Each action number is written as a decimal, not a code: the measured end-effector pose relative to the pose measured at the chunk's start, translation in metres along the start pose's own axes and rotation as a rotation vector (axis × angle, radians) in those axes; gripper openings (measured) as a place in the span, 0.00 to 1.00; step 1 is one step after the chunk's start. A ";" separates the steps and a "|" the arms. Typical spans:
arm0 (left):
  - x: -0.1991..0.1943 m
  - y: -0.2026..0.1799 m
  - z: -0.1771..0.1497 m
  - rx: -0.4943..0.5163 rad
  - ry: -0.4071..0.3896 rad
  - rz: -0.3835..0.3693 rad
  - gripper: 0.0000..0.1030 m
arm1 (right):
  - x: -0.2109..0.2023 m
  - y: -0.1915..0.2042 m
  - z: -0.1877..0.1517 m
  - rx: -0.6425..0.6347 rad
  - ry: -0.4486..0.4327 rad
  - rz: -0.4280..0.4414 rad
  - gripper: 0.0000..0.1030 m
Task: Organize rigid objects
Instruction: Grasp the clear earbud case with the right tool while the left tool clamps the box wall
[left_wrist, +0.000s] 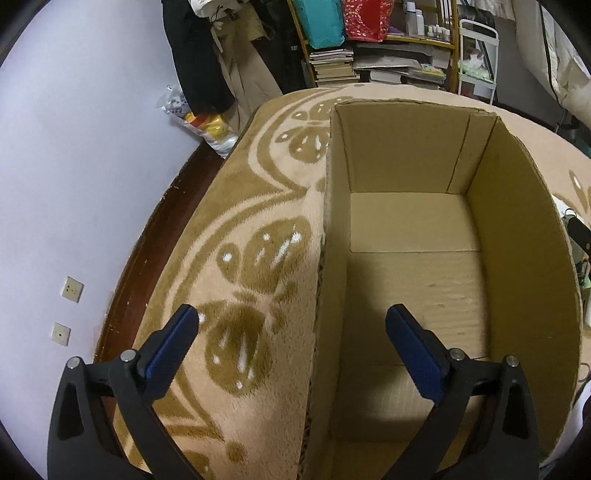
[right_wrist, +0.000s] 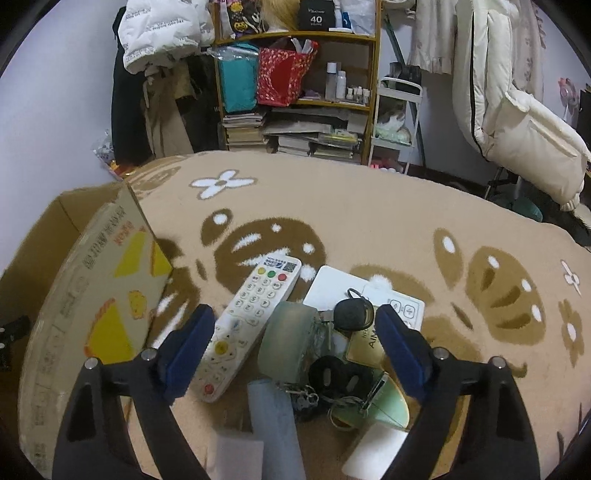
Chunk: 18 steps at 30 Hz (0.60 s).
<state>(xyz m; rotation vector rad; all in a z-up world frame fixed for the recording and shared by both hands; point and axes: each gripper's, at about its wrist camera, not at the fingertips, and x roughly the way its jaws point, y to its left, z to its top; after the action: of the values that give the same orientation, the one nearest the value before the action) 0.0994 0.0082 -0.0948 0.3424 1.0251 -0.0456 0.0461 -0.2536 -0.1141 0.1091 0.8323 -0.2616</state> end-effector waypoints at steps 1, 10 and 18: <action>0.001 -0.001 0.000 -0.001 0.004 -0.004 0.90 | 0.003 0.000 -0.001 -0.003 0.006 0.002 0.90; 0.016 0.007 0.000 -0.053 0.076 -0.102 0.41 | 0.027 -0.005 -0.007 0.019 0.076 0.028 0.50; 0.012 -0.011 -0.003 0.030 0.048 -0.112 0.17 | 0.011 0.008 -0.004 -0.031 0.018 -0.021 0.27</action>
<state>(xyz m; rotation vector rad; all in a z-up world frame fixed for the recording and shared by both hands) 0.1014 0.0004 -0.1094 0.3148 1.0918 -0.1541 0.0527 -0.2476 -0.1250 0.0736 0.8551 -0.2672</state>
